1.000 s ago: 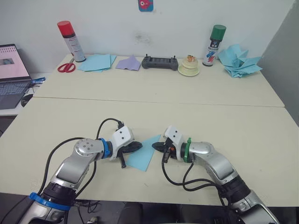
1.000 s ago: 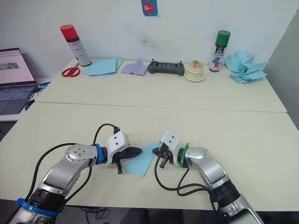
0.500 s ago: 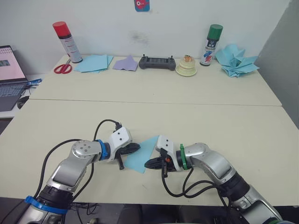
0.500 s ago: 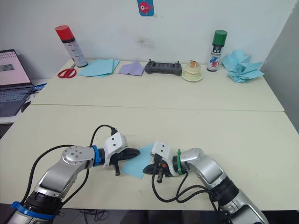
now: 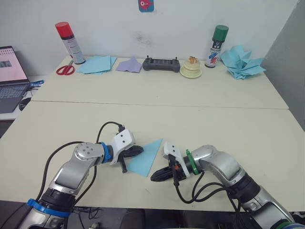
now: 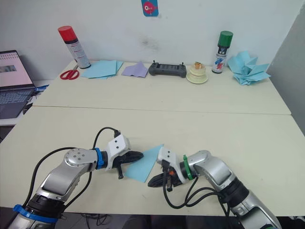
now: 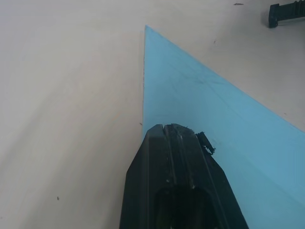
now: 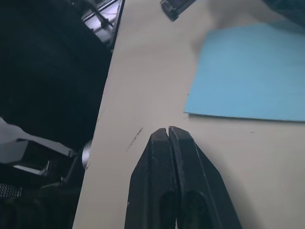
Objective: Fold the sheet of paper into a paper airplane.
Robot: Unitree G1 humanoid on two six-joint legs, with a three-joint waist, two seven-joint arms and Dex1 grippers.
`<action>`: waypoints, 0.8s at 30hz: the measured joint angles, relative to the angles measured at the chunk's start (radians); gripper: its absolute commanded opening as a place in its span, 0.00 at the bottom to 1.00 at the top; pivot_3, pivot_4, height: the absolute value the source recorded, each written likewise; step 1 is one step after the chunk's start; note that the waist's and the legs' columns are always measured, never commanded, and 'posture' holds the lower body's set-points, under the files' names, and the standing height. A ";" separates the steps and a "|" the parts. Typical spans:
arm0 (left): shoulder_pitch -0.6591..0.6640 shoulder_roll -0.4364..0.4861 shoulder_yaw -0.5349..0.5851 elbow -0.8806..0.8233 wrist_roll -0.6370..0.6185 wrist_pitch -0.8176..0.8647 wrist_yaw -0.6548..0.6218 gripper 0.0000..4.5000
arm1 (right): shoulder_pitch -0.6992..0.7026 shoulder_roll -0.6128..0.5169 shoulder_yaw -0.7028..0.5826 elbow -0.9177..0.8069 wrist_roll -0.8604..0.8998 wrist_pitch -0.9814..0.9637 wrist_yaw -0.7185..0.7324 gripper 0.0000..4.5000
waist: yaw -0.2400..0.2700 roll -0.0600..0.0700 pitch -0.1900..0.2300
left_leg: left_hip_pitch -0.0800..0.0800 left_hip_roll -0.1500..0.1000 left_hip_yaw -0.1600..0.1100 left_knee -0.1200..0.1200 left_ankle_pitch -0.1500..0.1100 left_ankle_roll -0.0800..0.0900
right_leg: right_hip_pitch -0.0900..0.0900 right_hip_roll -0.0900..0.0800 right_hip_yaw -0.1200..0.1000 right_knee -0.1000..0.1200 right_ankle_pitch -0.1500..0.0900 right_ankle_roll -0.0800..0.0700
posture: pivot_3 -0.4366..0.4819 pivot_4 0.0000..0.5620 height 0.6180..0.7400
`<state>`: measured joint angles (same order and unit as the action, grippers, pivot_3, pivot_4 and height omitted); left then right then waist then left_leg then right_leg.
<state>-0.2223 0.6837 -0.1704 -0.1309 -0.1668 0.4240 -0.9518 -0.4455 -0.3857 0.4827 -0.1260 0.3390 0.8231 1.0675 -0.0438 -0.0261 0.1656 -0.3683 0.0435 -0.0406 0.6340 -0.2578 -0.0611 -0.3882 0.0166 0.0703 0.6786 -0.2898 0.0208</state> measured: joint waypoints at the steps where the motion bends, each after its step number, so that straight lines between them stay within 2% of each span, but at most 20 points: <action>1: 0.000 -0.003 0.009 0.003 -0.018 0.006 -0.003 0.01 | 0.000 -0.005 -0.036 -0.015 0.002 0.014 -0.030 0.00 | 0.000 0.000 0.001 | 0.000 0.000 0.000 0.000 0.000 0.000 | 0.000 0.000 0.000 0.000 0.000 0.000 | 0.48 0.27 1.00; 3: 0.001 -0.011 0.036 0.005 -0.066 0.047 -0.013 0.01 | 0.000 -0.006 -0.084 -0.045 0.004 0.022 -0.071 0.00 | -0.002 -0.001 0.003 | -0.002 0.001 0.000 0.000 0.000 0.000 | -0.002 0.000 -0.001 0.000 0.000 0.000 | 0.48 0.27 1.00; 6: -0.022 -0.019 0.104 0.008 -0.165 0.120 -0.026 0.16 | 0.003 -0.002 -0.141 -0.088 0.007 0.041 -0.134 0.00 | -0.005 -0.003 0.008 | -0.013 0.001 -0.003 0.001 0.000 0.000 | -0.012 0.001 -0.003 0.001 0.000 0.000 | 0.48 0.27 1.00; 9: -0.078 0.010 0.194 0.019 -0.236 0.147 -0.052 0.36 | 0.014 0.003 -0.176 -0.106 0.011 0.053 -0.185 0.00 | -0.004 -0.004 0.008 | -0.029 0.002 -0.008 0.008 0.000 0.000 | -0.022 0.001 -0.006 0.003 0.001 -0.002 | 0.48 0.27 1.00; 11: -0.095 0.047 0.218 0.029 -0.235 0.121 -0.066 0.49 | 0.028 0.002 -0.188 -0.110 0.016 0.057 -0.204 0.00 | -0.004 -0.003 0.008 | -0.030 0.001 -0.007 0.008 0.000 0.000 | -0.022 0.001 -0.007 0.002 0.003 -0.005 | 0.48 0.27 1.00; 15: -0.096 0.080 0.205 0.115 -0.159 0.005 -0.072 0.77 | 0.037 0.003 -0.189 -0.111 0.017 0.059 -0.241 0.00 | -0.004 -0.003 0.010 | -0.031 0.000 -0.006 0.008 0.000 -0.001 | -0.023 0.000 -0.006 0.001 0.003 -0.005 | 0.48 0.27 1.00; 19: -0.056 0.123 0.141 0.147 -0.078 -0.196 -0.164 0.77 | 0.037 0.014 -0.190 -0.110 0.017 0.056 -0.265 0.00 | -0.004 -0.002 0.012 | -0.031 0.000 -0.007 0.008 0.000 -0.001 | -0.023 0.000 -0.007 0.001 0.003 -0.005 | 0.48 0.27 1.00; 24: -0.082 0.116 0.084 0.206 -0.021 -0.387 -0.223 0.77 | 0.036 0.017 -0.189 -0.106 0.017 0.054 -0.276 0.00 | 0.004 -0.002 0.012 | -0.031 0.001 -0.007 0.010 0.000 -0.001 | -0.022 0.000 -0.008 0.002 0.001 -0.002 | 0.48 0.27 1.00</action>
<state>-0.3038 0.7995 -0.0861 0.0750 -0.1875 0.0373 -1.1744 -0.4099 -0.3683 0.2938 -0.2323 0.3564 0.8769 0.7913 -0.0394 -0.0282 0.1780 -0.3990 0.0440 -0.0480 0.6436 -0.2581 -0.0619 -0.4105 0.0168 0.0625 0.6804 -0.2887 0.0190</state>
